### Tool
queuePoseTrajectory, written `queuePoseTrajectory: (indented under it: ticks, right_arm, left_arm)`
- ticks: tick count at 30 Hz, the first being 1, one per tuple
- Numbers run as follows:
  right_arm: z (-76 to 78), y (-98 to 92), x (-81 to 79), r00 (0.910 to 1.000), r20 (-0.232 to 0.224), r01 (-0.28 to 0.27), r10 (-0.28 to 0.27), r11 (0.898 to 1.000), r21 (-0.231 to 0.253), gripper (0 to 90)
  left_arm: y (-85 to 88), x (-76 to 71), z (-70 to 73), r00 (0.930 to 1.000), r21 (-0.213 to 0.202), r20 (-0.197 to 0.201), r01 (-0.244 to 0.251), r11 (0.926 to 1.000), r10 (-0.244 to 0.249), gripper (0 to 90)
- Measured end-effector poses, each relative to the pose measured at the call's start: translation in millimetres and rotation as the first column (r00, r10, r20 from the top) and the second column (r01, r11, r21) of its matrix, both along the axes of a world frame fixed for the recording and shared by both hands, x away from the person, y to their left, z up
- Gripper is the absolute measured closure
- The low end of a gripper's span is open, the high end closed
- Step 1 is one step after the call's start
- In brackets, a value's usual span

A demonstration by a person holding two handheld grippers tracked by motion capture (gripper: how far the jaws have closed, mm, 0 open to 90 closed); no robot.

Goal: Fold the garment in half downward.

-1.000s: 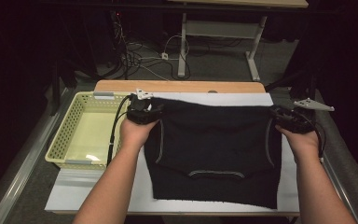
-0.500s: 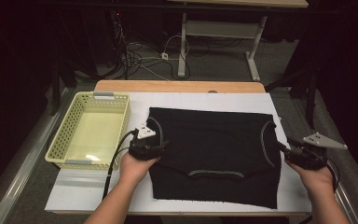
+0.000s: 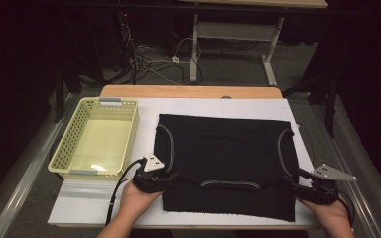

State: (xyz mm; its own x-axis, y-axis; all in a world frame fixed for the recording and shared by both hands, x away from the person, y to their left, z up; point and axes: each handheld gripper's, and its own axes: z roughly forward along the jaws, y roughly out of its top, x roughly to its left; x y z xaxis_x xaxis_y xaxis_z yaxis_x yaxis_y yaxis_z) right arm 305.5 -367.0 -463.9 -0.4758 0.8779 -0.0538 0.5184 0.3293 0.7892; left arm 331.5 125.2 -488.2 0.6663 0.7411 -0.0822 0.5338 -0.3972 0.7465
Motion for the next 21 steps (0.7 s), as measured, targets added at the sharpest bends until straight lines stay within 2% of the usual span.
queuePoseTrajectory:
  ticks: [3,5,7,11,12,14,21]
  right_arm:
    - [-6.9,0.9,6.1,0.9994,-0.034,0.005,-0.006,1.0,-0.028,42.6]
    - [-10.9,1.2,8.7,0.9981,-0.061,0.004,-0.006,0.999,-0.037,45.2]
    - [-10.9,1.3,8.7,0.9981,-0.062,-0.007,0.004,0.999,-0.035,52.3]
    - [-10.5,2.5,6.7,0.9984,-0.05,-0.03,0.028,0.999,-0.041,68.6]
    - [-10.3,3.6,5.8,0.9985,-0.044,-0.035,0.033,0.998,-0.045,74.2]
    - [-8.3,5.5,3.3,0.9988,-0.03,-0.04,0.038,0.998,-0.053,77.1]
    - [11.3,4.2,-14.6,0.9985,0.033,-0.041,0.043,0.999,-0.032,78.4]
  left_arm:
    - [-1.8,2.0,-1.8,0.9999,0.014,-0.012,0.002,0.9999,-0.002,44.8]
    - [-2.5,1.6,-2.2,0.9999,0.02,-0.009,0.009,0.9998,-0.009,54.1]
    - [-3.0,1.2,-2.1,0.9999,0.024,-0.004,0.016,0.9996,-0.015,61.1]
    - [-6.5,-2.9,-2.0,0.9982,0.053,0.029,0.05,0.9973,-0.051,73.7]
    - [-5.9,-3.3,-1.6,0.9982,0.049,0.031,0.05,0.9975,-0.052,75.4]
    - [-3.6,-5.6,0.3,0.9972,0.044,0.057,0.046,0.998,-0.048,76.5]
    - [4.4,-21.6,18.1,0.9928,-0.018,0.103,0.062,0.9979,-0.06,77.5]
